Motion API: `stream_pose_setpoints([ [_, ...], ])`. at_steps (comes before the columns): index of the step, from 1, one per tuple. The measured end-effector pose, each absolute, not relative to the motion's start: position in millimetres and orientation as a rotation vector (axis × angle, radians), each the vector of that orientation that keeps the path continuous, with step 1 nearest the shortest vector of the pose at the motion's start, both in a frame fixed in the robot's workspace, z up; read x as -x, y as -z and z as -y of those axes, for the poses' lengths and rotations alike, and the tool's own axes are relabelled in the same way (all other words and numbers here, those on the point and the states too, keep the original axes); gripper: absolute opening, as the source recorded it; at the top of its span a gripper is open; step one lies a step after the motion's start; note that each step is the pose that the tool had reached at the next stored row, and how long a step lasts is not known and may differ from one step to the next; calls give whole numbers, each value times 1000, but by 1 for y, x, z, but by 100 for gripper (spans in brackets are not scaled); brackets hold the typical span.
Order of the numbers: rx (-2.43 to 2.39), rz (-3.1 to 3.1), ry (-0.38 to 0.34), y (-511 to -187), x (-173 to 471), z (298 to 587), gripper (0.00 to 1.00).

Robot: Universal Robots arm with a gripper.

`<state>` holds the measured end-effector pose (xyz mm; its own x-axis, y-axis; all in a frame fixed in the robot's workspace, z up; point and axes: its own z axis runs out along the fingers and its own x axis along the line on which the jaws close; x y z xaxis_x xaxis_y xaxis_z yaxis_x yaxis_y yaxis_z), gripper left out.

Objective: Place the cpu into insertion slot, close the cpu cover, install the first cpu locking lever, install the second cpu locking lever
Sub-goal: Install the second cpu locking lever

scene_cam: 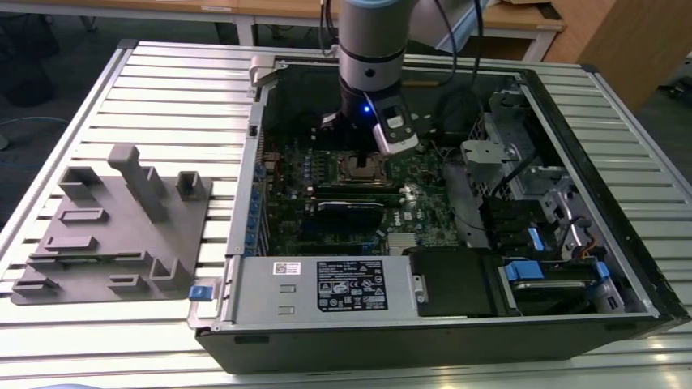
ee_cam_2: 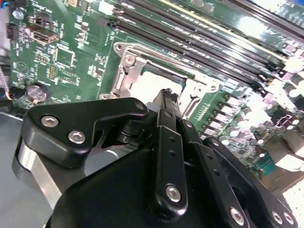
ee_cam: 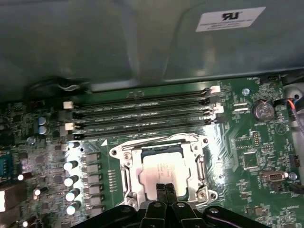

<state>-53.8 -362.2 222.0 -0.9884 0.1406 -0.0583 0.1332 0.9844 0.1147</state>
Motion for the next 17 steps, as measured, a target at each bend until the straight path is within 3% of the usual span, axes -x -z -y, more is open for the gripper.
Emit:
stream_pose_setpoints([
  [17, -211, -3063, -170, -228, 51, 359, 11],
])
